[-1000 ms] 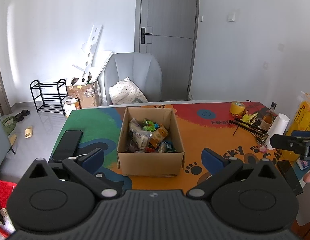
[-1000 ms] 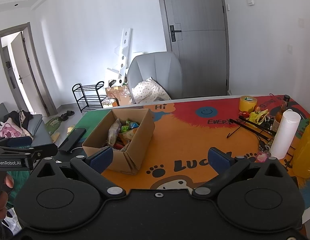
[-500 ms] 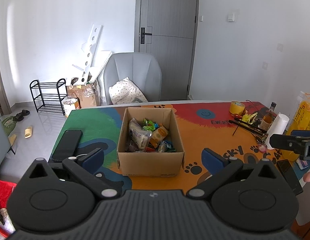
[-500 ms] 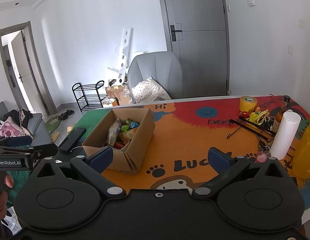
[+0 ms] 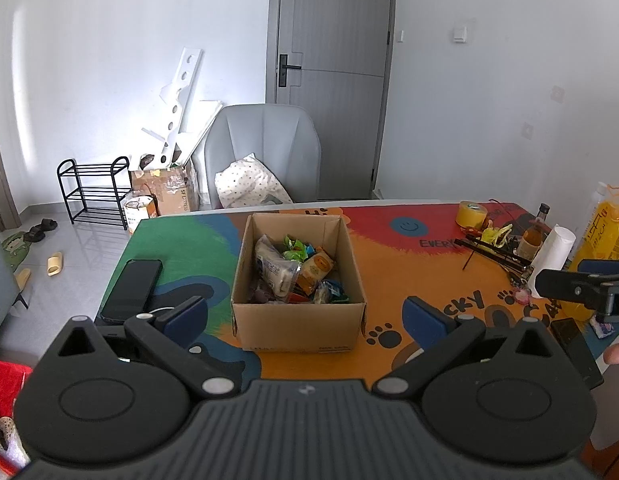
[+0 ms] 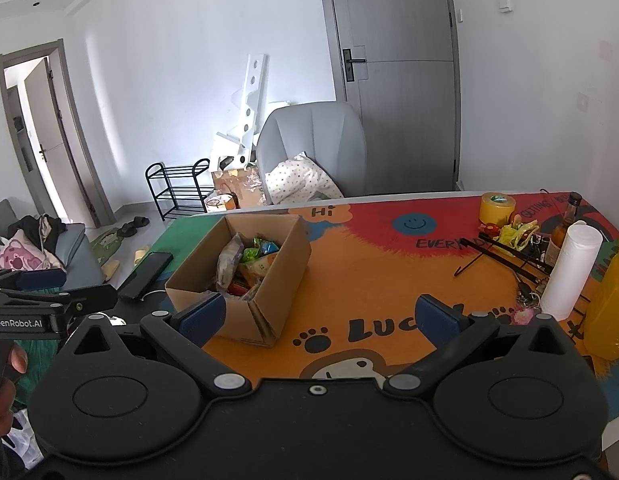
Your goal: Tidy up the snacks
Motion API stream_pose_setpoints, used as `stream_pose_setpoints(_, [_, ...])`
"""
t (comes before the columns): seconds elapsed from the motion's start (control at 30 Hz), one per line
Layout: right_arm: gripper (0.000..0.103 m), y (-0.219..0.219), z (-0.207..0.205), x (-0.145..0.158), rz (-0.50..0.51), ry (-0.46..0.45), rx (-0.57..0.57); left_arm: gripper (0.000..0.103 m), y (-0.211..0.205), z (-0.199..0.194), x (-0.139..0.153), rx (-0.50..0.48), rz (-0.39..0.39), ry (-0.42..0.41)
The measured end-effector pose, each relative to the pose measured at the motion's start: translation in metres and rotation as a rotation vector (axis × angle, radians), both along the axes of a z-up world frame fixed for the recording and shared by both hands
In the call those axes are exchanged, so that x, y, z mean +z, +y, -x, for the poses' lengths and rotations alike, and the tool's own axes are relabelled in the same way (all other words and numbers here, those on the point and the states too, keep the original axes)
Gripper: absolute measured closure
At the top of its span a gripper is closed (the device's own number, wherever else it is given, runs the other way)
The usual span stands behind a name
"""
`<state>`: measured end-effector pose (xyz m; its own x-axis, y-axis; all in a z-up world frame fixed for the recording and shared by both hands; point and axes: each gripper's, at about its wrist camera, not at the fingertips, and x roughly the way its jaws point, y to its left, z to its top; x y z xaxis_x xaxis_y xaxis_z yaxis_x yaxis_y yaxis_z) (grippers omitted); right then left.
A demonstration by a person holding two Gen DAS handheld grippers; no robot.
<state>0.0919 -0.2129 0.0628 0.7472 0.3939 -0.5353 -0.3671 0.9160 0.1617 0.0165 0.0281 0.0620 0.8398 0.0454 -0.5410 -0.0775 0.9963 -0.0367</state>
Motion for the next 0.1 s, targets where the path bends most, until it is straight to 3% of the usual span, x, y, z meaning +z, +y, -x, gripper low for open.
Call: stream_pose_setpoints(0.1, [0.000, -0.0003, -0.0011, -0.0020, 0.000, 0.003, 0.002, 0.000, -0.0012, 0.0010, -0.0010, -0.002, 0.000, -0.005])
